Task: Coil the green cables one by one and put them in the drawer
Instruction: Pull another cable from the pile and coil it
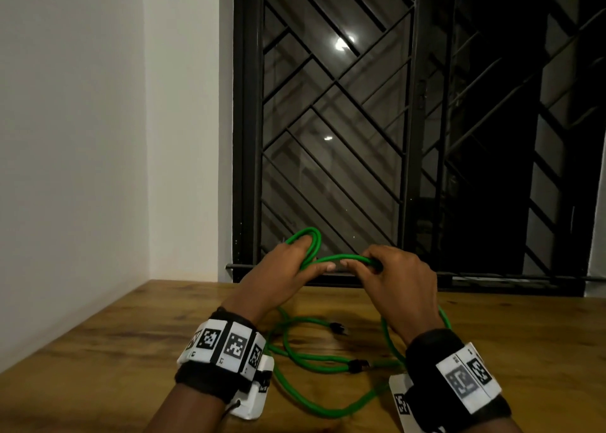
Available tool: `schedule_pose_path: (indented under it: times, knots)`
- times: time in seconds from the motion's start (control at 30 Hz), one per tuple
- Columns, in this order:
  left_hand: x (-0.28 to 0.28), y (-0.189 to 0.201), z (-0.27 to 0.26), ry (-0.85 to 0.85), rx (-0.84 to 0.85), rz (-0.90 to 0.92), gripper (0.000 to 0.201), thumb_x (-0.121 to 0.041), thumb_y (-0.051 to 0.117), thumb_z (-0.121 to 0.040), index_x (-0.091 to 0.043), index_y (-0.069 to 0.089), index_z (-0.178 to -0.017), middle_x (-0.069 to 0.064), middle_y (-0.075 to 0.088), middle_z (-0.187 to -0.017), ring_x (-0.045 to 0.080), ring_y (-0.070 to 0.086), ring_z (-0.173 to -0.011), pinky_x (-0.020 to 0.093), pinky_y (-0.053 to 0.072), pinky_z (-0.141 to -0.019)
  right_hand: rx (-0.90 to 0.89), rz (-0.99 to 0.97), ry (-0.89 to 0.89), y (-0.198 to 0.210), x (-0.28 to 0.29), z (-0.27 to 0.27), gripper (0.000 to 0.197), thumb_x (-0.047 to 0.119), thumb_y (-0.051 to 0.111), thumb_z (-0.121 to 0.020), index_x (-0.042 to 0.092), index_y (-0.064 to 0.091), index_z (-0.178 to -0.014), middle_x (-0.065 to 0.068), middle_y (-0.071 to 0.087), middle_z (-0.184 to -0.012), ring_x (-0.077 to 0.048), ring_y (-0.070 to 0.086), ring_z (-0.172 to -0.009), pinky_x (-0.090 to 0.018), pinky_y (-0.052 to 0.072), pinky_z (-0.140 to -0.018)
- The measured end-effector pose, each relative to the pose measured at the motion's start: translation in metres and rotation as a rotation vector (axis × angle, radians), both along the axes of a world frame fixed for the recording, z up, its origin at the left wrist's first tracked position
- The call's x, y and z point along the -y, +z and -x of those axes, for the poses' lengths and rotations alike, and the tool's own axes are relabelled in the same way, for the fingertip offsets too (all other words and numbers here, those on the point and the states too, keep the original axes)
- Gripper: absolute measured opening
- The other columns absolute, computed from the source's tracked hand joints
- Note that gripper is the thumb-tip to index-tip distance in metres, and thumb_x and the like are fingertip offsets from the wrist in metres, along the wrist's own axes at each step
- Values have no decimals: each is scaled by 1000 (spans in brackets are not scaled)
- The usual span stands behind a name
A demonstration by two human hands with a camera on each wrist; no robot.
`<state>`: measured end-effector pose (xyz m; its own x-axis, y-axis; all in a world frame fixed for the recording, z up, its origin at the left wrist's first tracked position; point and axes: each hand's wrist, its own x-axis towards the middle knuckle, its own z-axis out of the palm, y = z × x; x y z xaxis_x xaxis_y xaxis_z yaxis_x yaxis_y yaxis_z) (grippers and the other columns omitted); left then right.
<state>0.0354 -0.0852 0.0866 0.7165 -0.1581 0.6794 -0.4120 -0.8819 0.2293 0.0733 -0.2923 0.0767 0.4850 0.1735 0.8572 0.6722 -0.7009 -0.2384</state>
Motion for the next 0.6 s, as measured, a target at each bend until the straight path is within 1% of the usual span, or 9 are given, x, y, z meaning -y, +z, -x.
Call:
schedule_pose_path:
  times: [0.07, 0.13, 0.2, 0.3, 0.37, 0.43, 0.47, 0.53, 0.6]
  knots:
    - [0, 1, 2, -14, 62, 51, 46, -63, 49, -89, -19, 53, -102, -7, 48, -68, 5, 49, -58, 25, 37, -53, -74, -55, 31, 2, 0, 2, 15, 47, 70, -85, 33, 67, -82, 16, 61, -69, -7, 61, -68, -27, 45, -55]
    - [-3, 0, 4, 14, 115, 100, 45, -63, 47, -91, -19, 53, -97, -4, 50, -66, 12, 51, -58, 32, 40, -53, -150, -128, 95, 4, 2, 4, 6, 36, 73, -84, 36, 67, -86, 21, 64, -75, -2, 63, -75, -32, 55, -65]
    - [-5, 2, 7, 96, 179, 124, 39, -59, 46, -95, -21, 50, -91, -5, 47, -65, 10, 49, -55, 27, 33, -51, -189, -190, 191, 7, 2, 5, 13, 27, 74, -83, 37, 66, -88, 22, 66, -79, 2, 63, -78, -33, 57, -70]
    - [-8, 6, 12, 252, 285, 136, 34, -56, 45, -97, -23, 43, -88, -6, 45, -65, 5, 46, -55, 19, 26, -49, -191, -298, 374, 10, 1, 8, 19, 19, 72, -85, 35, 67, -93, 20, 71, -87, 3, 66, -85, -32, 58, -77]
    - [-11, 6, 14, 344, 333, 157, 33, -56, 43, -97, -24, 42, -90, -7, 45, -66, 4, 44, -56, 19, 26, -48, -193, -297, 410, 10, 1, 9, 23, 15, 71, -85, 35, 66, -95, 21, 71, -94, 3, 66, -90, -33, 57, -81]
    - [-15, 6, 14, 429, 370, 187, 35, -58, 41, -97, -23, 43, -91, -7, 46, -66, 8, 45, -56, 24, 30, -48, -235, -263, 393, 9, 2, 6, 25, 13, 68, -85, 36, 66, -95, 20, 69, -96, 2, 65, -92, -35, 57, -81]
    - [-16, 6, 14, 463, 389, 202, 36, -58, 41, -97, -22, 43, -90, -8, 46, -65, 11, 45, -55, 26, 31, -48, -279, -244, 366, 9, 2, 3, 24, 14, 67, -86, 37, 65, -93, 19, 69, -94, -1, 66, -88, -39, 58, -80]
    - [-19, 6, 15, 513, 417, 220, 35, -56, 43, -98, -22, 42, -87, -9, 44, -63, 8, 41, -53, 23, 26, -47, -397, -208, 286, 9, 3, -1, 18, 18, 67, -87, 35, 63, -88, 12, 71, -81, -8, 68, -71, -44, 60, -75]
    - [-20, 5, 15, 544, 416, 210, 34, -54, 43, -98, -22, 40, -87, -10, 43, -63, 8, 38, -53, 19, 21, -47, -466, -238, 281, 8, 3, -2, 18, 15, 68, -88, 31, 63, -82, 9, 72, -71, -11, 66, -53, -42, 61, -66]
